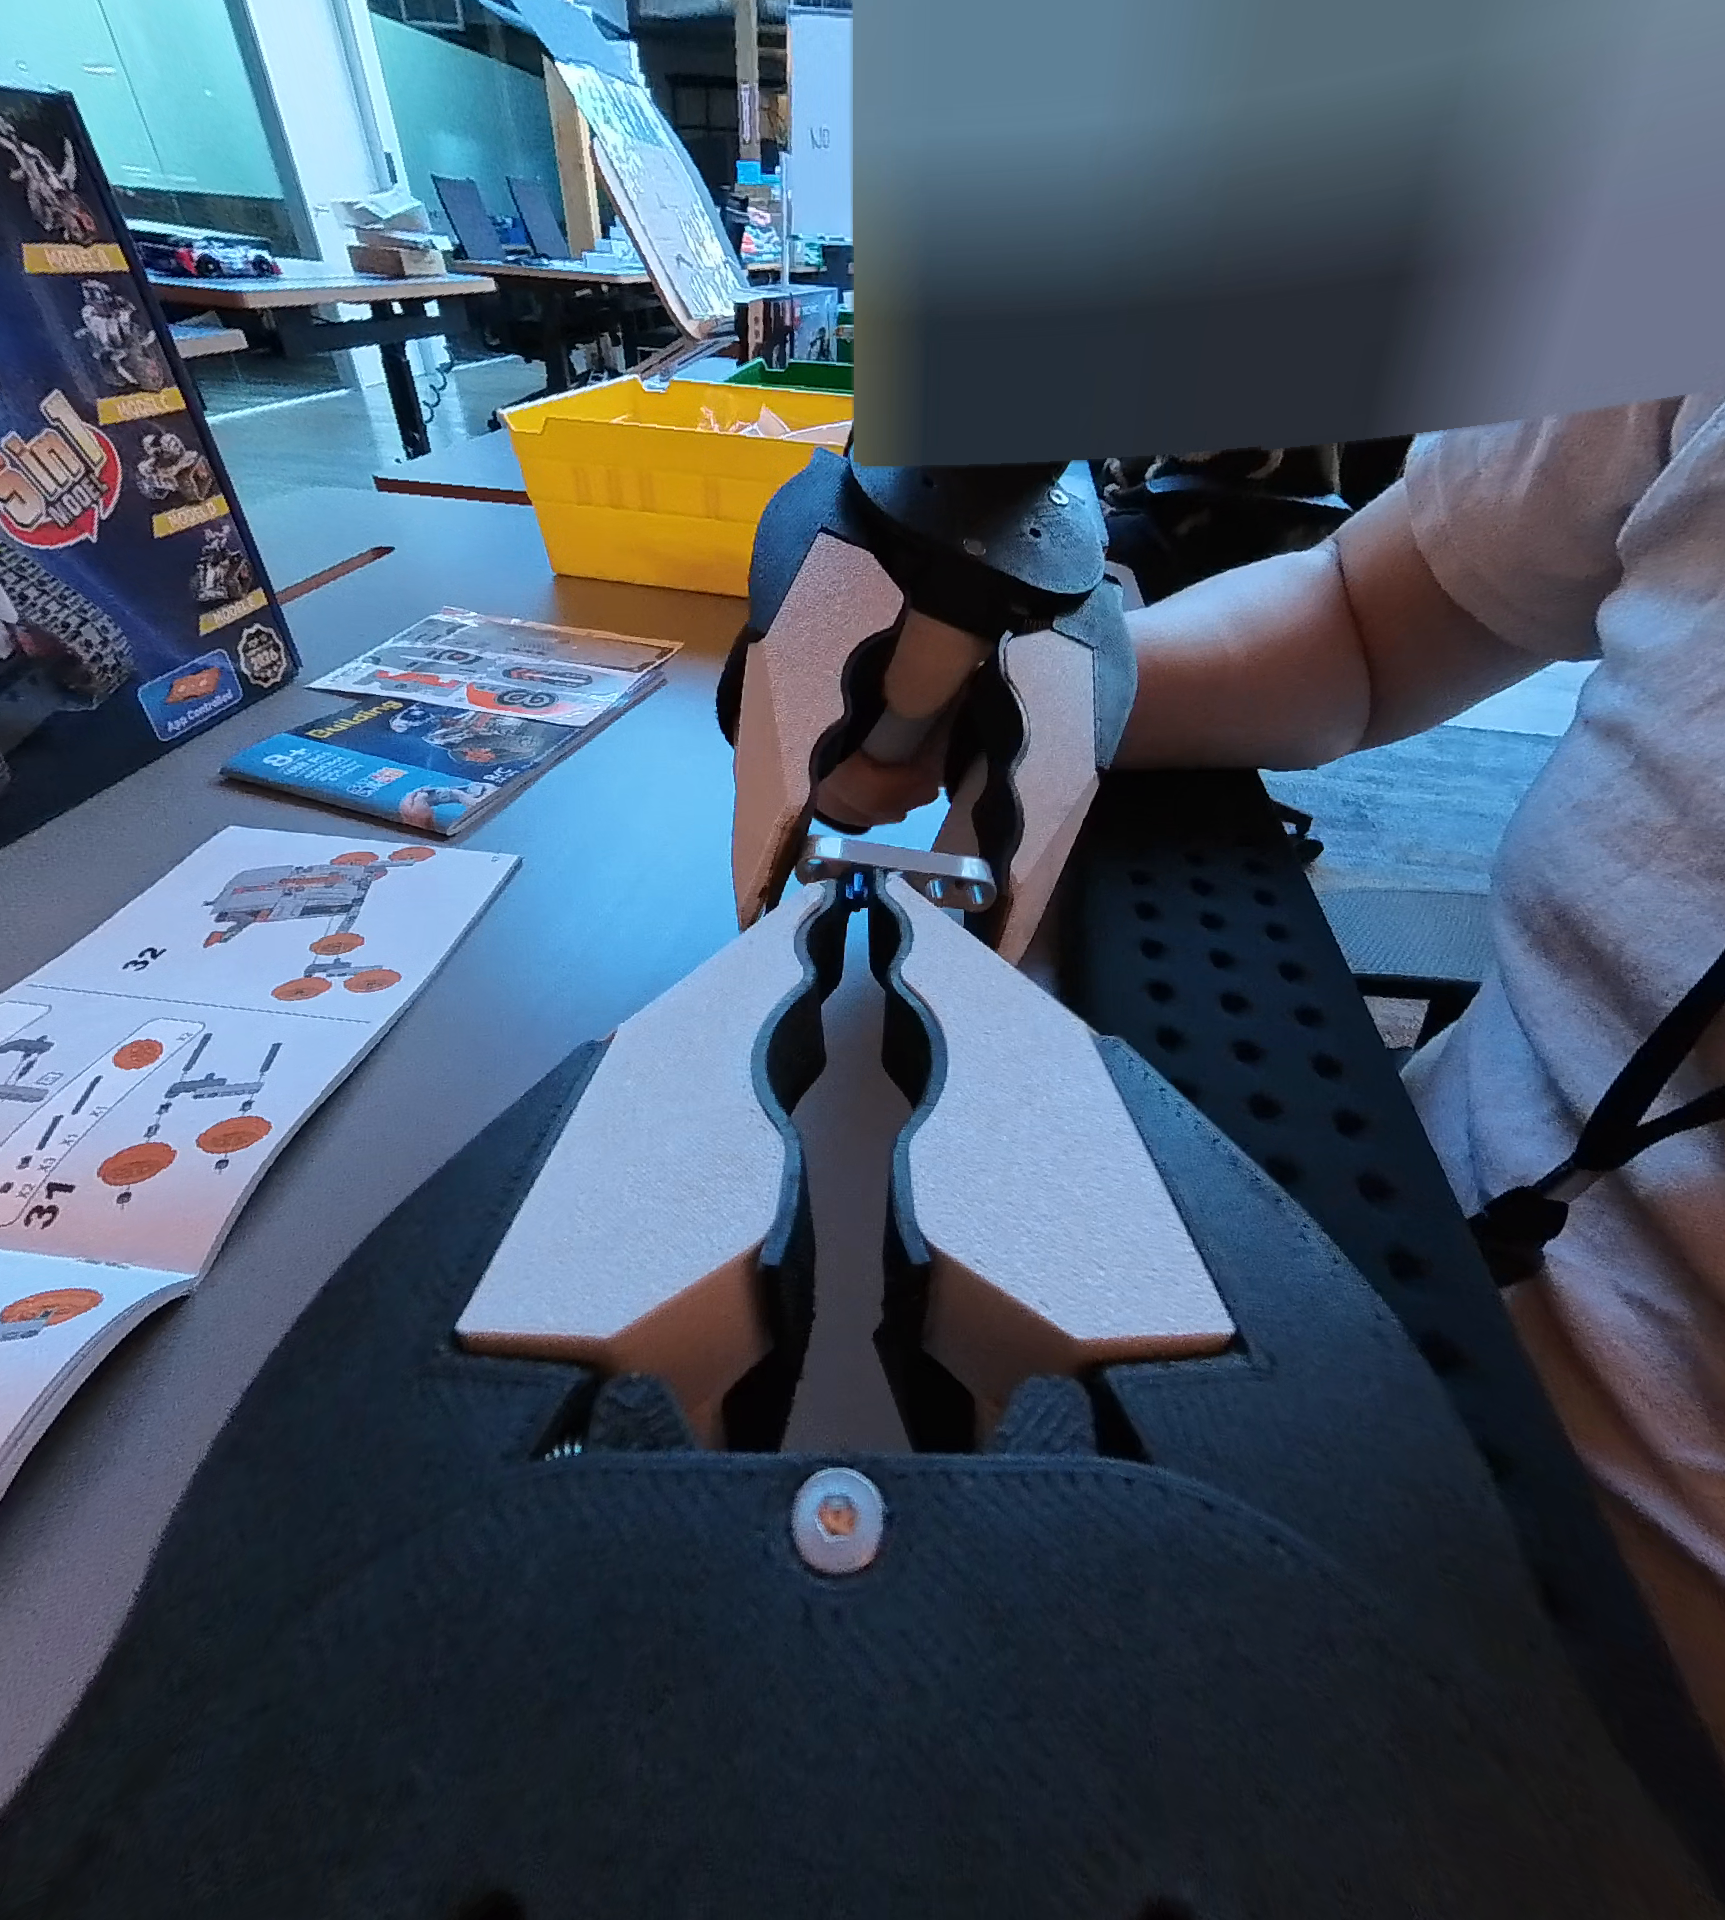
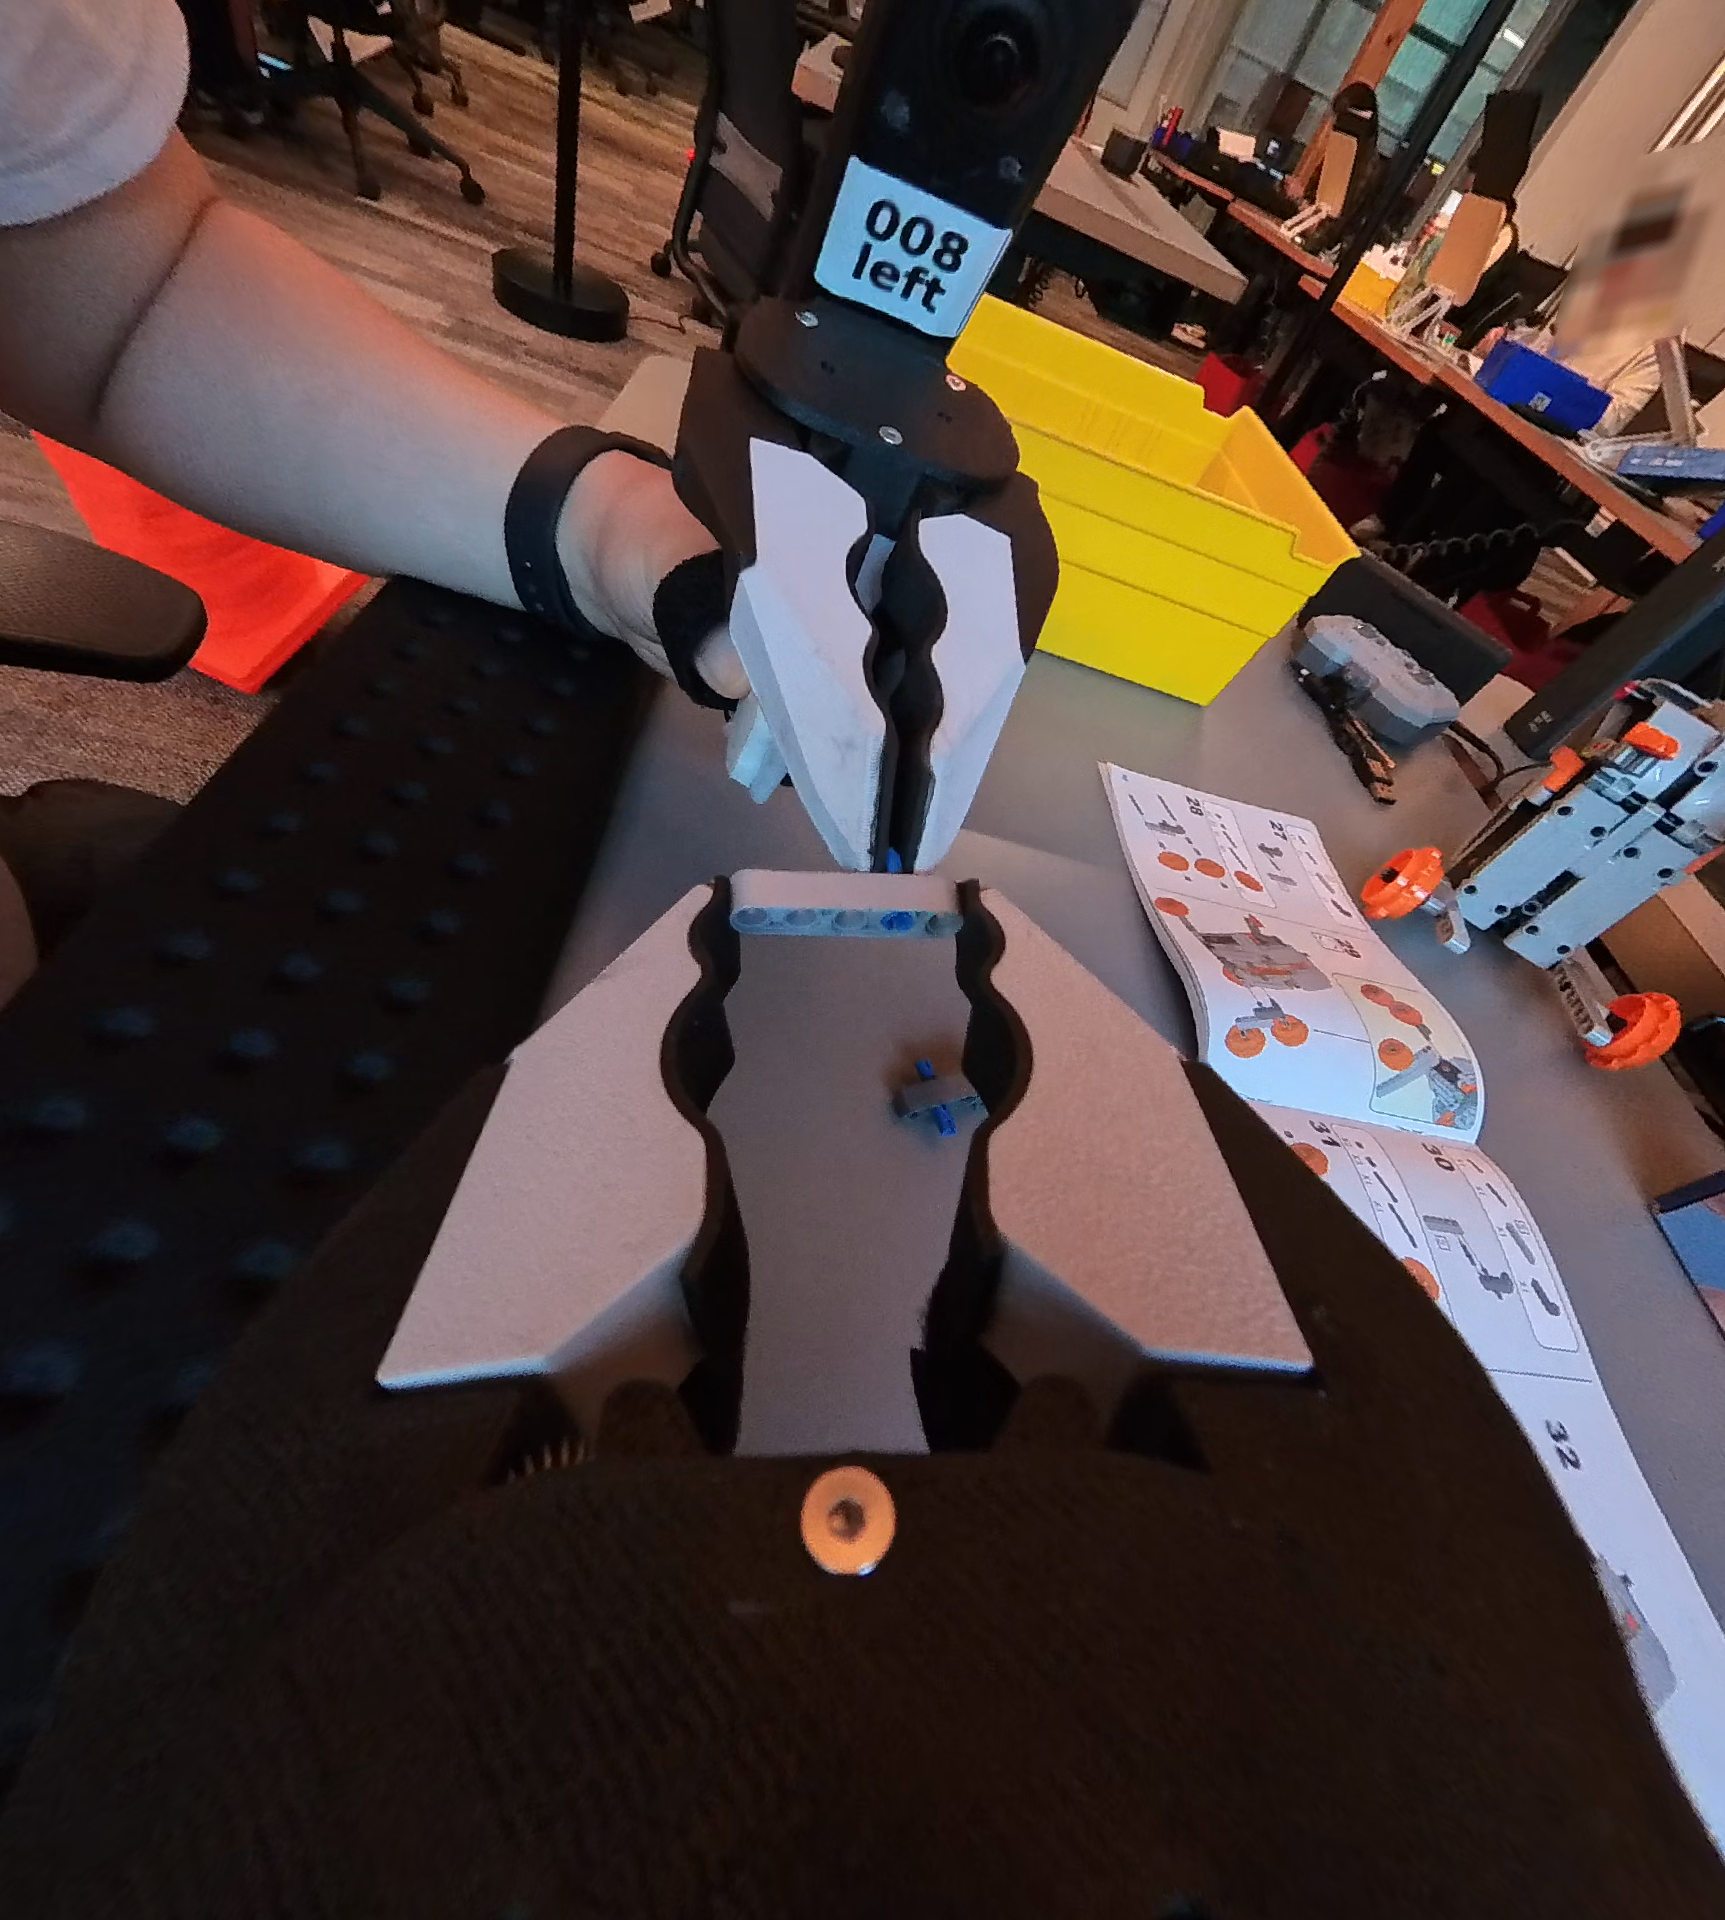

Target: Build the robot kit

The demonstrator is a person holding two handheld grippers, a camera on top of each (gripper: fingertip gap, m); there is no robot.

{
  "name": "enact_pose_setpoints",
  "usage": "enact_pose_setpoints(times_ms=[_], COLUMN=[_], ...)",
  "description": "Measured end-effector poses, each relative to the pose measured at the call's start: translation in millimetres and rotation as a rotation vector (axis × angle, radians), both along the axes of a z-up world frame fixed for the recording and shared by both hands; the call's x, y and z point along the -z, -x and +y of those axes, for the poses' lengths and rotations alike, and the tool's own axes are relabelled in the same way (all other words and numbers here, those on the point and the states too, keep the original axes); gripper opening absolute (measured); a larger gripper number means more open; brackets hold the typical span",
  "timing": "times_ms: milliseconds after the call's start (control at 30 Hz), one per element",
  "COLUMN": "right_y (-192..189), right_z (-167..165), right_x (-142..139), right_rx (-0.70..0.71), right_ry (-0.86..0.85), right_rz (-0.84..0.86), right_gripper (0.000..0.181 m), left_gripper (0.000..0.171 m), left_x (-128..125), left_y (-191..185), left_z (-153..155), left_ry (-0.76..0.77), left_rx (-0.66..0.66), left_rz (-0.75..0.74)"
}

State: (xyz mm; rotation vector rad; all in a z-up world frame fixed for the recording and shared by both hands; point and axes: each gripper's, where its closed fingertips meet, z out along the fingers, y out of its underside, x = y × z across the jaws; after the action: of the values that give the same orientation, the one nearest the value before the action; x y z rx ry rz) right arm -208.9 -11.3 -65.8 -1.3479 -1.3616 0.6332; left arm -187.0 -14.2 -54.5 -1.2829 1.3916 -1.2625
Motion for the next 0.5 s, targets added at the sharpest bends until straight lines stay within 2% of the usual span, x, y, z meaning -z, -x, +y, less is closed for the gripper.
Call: enact_pose_setpoints(times_ms=[500], right_y=[-0.4], right_z=[-0.7], right_x=[-0.9], right_rx=[-0.010], right_ry=[-0.007], right_rz=[0.011], right_gripper=[0.041], left_gripper=[0.001], left_x=[-0.5], left_y=[1.8], left_z=[-1.7], left_ry=[0.014], left_rx=[0.012], left_rz=[-0.003])
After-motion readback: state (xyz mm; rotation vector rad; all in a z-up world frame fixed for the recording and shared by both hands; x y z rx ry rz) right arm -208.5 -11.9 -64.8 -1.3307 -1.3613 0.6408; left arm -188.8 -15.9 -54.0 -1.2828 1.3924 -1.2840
